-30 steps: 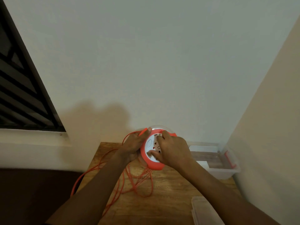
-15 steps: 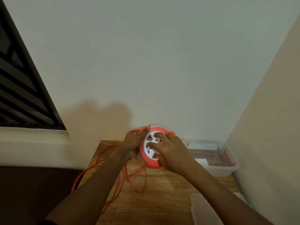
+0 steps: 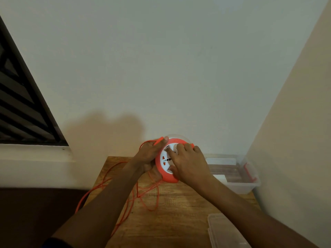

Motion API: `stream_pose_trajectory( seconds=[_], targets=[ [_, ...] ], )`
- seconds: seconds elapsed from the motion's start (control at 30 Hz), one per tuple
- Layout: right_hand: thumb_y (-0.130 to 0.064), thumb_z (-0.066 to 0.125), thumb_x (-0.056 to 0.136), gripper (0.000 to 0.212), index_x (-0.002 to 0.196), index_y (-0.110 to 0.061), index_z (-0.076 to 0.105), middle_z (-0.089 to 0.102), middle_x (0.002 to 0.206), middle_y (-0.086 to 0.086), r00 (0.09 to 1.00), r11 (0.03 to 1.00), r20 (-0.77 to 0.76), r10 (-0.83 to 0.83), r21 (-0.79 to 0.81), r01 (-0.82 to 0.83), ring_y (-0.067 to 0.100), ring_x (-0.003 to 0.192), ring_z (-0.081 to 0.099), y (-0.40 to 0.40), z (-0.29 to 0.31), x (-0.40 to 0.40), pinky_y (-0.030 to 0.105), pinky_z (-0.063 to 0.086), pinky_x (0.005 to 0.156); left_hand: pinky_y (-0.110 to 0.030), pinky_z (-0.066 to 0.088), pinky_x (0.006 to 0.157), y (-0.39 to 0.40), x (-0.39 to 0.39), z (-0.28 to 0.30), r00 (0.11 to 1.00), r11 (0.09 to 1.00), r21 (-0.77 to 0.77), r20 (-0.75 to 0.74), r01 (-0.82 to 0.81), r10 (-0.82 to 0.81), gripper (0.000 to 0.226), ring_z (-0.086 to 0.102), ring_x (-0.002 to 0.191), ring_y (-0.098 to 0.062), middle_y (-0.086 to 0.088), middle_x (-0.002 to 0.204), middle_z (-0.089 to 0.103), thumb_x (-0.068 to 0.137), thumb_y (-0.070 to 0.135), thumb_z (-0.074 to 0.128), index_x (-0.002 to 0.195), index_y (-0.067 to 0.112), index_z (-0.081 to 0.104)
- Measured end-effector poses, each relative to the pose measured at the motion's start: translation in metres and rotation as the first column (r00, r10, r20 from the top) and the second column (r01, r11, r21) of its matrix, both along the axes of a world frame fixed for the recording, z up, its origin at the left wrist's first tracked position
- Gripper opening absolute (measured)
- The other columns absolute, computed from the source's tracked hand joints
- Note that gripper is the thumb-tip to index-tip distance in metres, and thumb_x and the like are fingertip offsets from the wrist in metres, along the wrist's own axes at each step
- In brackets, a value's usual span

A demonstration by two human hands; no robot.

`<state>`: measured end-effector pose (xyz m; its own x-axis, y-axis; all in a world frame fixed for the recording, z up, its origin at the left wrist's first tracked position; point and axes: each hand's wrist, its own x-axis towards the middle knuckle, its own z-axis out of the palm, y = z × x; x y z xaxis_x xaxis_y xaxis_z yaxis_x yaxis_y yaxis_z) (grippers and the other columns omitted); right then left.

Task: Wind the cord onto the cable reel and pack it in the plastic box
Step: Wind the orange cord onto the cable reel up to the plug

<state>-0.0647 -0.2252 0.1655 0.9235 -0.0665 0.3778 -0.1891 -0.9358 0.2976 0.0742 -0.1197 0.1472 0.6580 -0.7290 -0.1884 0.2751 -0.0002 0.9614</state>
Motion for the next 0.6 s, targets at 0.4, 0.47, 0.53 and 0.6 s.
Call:
stream_pose_trajectory(
  seconds=[0.4, 0.47, 0.53, 0.6],
  targets=[
    [-0.025, 0.077, 0.074, 0.012, 0.069, -0.015, 0.073, 0.066, 0.055, 0.005, 0.99, 0.931, 0.104, -0.097, 0.36, 0.054, 0.024, 0.049, 0.063, -0.004, -0.002, 0.004, 0.034, 0.055, 0.048, -0.038, 0.065, 0.066, -0.016, -0.013, -0.014, 0.997, 0.996, 0.049, 0.035, -0.074, 0.072, 0.032, 0.08, 0.077, -0.029, -0.012, 0.093, 0.083, 0.091, 0.051, 0.072, 0.091, 0.02, 0.083],
    [-0.022, 0.073, 0.074, 0.015, 0.086, -0.012, 0.075, 0.073, 0.079, 0.009, 0.994, 0.948, 0.106, 0.034, 0.311, -0.066, 0.027, 0.071, 0.067, -0.007, 0.001, 0.004, 0.039, 0.058, 0.064, -0.038, 0.065, 0.069, -0.016, -0.01, -0.012, 0.996, 0.995, 0.058, 0.043, -0.084, 0.081, 0.032, 0.078, 0.073, -0.027, -0.011, 0.087, 0.082, 0.092, 0.049, 0.071, 0.084, 0.02, 0.083],
    [-0.023, 0.067, 0.077, 0.029, 0.104, -0.012, 0.069, 0.069, 0.105, 0.01, 0.992, 0.946, 0.03, 0.124, 0.299, -0.127, 0.029, 0.094, 0.061, -0.011, 0.005, 0.001, 0.042, 0.054, 0.078, -0.044, 0.063, 0.076, -0.015, -0.007, -0.012, 0.997, 0.997, 0.029, -0.009, -0.075, 0.076, 0.031, 0.075, 0.075, -0.03, -0.016, 0.09, 0.079, 0.093, 0.044, 0.071, 0.087, 0.015, 0.08],
    [-0.023, 0.07, 0.073, 0.042, 0.115, -0.016, 0.063, 0.06, 0.121, 0.008, 0.984, 0.95, -0.055, 0.168, 0.277, -0.146, 0.029, 0.105, 0.053, -0.013, 0.009, -0.004, 0.043, 0.05, 0.084, -0.041, 0.064, 0.072, -0.013, -0.004, -0.009, 0.996, 0.999, -0.021, -0.081, -0.049, 0.047, 0.031, 0.075, 0.072, -0.029, -0.016, 0.089, 0.079, 0.092, 0.041, 0.072, 0.091, 0.011, 0.079]
  ],
)
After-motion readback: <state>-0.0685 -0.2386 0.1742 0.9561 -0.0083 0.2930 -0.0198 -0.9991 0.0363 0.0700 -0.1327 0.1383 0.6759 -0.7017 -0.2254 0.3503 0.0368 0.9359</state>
